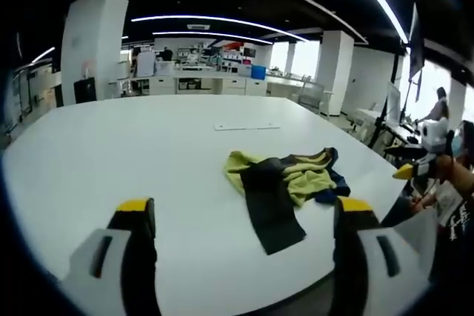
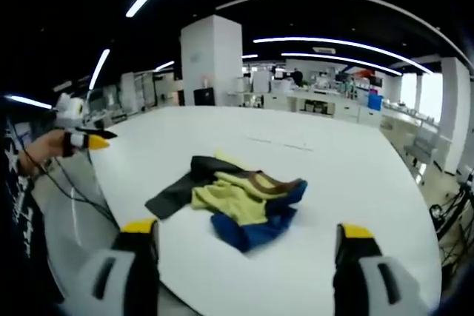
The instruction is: Fold the garment on the visible template until the final outline fits inside the template.
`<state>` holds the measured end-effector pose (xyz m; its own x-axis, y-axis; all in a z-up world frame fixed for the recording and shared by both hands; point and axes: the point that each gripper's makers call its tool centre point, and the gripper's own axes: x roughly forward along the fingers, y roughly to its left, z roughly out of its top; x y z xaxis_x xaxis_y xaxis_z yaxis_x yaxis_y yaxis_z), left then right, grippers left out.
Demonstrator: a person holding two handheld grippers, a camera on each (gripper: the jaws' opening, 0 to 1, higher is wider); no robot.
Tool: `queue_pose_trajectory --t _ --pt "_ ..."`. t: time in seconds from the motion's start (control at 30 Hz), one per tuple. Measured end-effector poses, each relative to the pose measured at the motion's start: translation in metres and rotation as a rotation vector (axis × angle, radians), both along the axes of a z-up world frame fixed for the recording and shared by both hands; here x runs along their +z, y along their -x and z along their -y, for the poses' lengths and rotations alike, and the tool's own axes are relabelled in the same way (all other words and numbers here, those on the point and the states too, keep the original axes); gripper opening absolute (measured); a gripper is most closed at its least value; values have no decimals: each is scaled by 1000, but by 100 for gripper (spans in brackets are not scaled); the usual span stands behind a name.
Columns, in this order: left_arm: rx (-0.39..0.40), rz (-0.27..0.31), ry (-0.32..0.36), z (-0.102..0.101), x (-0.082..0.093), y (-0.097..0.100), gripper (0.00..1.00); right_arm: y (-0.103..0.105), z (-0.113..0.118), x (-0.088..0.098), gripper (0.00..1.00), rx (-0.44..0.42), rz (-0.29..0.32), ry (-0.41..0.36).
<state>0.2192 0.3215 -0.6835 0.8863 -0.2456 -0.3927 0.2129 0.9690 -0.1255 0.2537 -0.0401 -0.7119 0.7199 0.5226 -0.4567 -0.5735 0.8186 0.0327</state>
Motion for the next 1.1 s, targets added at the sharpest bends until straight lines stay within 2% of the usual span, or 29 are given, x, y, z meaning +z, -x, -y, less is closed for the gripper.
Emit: queue_pose_trajectory --t 0.43,0.67,0.87,1.1 --pt "-2 7 0 -1 2 -2 97 1 3 -4 100 0 -13 15" --pt "-27 4 1 2 3 -7 96 -1 8 1 100 -7 0 20" --pt "-42 27 -7 5 10 -14 95 -3 14 6 100 -16 5 -3" --pt "-78 19 -14 10 5 -14 93 -7 11 6 100 -19 -4 -47"
